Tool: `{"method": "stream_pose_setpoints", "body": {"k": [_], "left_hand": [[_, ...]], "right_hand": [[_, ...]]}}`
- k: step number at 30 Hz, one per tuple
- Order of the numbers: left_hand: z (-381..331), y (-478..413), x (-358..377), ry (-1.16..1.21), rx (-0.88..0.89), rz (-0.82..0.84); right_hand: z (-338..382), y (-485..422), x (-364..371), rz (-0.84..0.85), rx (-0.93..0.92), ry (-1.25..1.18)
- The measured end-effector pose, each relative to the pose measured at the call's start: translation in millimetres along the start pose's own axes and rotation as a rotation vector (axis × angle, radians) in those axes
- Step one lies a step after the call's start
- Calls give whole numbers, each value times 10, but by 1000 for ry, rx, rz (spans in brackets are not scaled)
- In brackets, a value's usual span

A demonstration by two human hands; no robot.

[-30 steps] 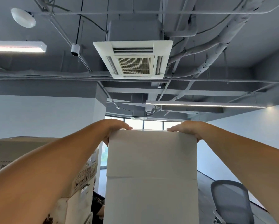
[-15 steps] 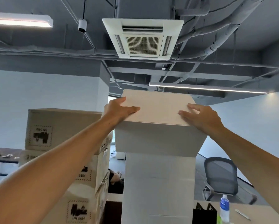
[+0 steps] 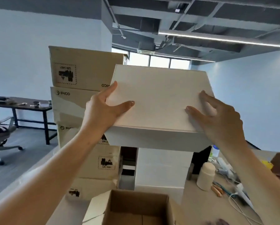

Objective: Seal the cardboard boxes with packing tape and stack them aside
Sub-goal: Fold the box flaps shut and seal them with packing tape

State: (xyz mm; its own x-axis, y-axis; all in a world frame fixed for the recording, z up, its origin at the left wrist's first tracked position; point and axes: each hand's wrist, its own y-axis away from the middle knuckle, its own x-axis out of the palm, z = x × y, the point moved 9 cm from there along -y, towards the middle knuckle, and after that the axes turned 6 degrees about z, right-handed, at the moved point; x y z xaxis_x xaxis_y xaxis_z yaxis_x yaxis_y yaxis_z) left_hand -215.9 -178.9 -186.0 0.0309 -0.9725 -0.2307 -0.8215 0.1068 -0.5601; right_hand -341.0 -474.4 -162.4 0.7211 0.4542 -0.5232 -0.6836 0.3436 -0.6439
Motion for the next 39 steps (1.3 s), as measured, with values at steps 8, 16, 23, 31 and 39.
{"method": "stream_pose_setpoints", "body": {"k": [8,16,23,31,39], "left_hand": [[958,720,138,-68,-149,33],[2026,1384,485,-105,-364,157],[2730,1819,729,-139,-508,267],[3229,2124,909,-180,-622,334],[3503,2222,1035,-261,-621,338]], "right_hand": [[-612,739,721,105,89,-13],[-1383,1549,1437,274,254,-15],[-1890,2107,2003,427,398,-123],[-2295,2424,2358,520,502,-144],[-2596,2637,2601,558,560,-106]]}}
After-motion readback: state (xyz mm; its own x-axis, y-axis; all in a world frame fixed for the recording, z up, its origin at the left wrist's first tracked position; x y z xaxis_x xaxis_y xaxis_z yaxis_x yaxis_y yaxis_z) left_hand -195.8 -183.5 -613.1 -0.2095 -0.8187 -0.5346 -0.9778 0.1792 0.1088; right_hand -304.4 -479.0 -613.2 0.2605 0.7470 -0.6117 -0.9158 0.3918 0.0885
